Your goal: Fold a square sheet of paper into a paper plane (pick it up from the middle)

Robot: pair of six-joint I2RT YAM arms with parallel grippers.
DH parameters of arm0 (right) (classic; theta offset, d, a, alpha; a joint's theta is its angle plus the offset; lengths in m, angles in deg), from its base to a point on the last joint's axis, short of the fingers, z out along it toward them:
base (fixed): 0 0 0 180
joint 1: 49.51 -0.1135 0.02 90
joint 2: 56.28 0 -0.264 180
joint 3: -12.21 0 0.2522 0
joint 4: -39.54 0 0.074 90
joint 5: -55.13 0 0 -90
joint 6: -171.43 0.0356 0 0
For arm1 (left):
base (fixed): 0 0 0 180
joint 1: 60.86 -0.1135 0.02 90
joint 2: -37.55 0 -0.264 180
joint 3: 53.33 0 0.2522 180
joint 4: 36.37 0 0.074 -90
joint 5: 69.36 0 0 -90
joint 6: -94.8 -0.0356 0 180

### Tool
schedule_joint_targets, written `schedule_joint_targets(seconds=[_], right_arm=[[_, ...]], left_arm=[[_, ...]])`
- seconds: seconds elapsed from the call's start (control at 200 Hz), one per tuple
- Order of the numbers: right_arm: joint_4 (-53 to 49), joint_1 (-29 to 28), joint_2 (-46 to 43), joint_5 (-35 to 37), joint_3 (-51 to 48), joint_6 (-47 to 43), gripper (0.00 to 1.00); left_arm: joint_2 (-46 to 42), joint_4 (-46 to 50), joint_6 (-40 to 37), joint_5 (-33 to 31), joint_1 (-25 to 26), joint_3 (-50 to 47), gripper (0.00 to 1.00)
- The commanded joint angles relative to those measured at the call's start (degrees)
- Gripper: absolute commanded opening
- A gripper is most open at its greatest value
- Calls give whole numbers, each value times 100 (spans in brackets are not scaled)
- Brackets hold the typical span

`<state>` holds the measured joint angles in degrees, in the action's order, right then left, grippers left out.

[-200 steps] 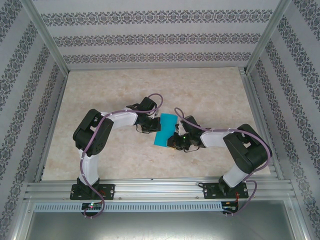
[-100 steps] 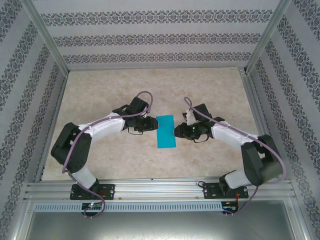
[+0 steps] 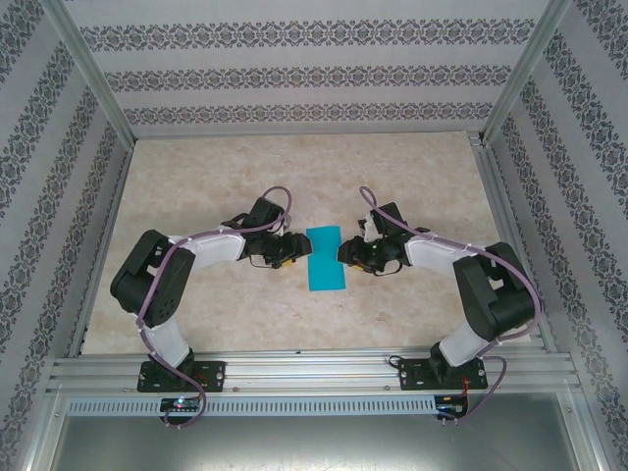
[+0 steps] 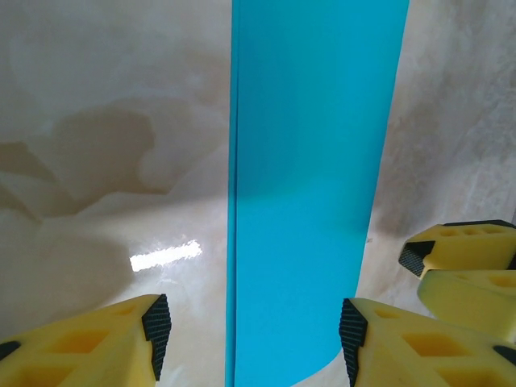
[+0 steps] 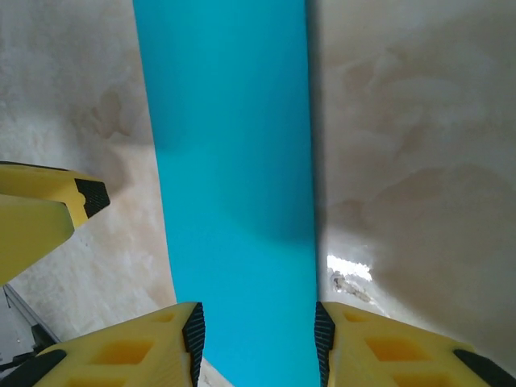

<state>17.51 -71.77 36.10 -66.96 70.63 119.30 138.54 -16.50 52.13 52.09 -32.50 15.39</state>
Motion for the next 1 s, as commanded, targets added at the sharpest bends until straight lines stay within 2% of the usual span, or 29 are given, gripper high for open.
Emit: schedule_joint_targets(seconds=[0.0,0.22,0.43,0.729,0.994], right_arm=[[375,-8,244,-333,222,187,43],[477,-52,514,-499,340,196,42],[322,-43,709,-311,351,100,41],[422,-19,896,-144,105,80,40],[862,61,913,-271,-235,265,40]], left_arm=[[108,-264,202,121,-65,22,61],[206,-263,199,178,-66,39,61],[311,-227,184,255,-65,112,61],[446,-140,82,441,-28,303,61],[609,-29,102,454,60,490,61]])
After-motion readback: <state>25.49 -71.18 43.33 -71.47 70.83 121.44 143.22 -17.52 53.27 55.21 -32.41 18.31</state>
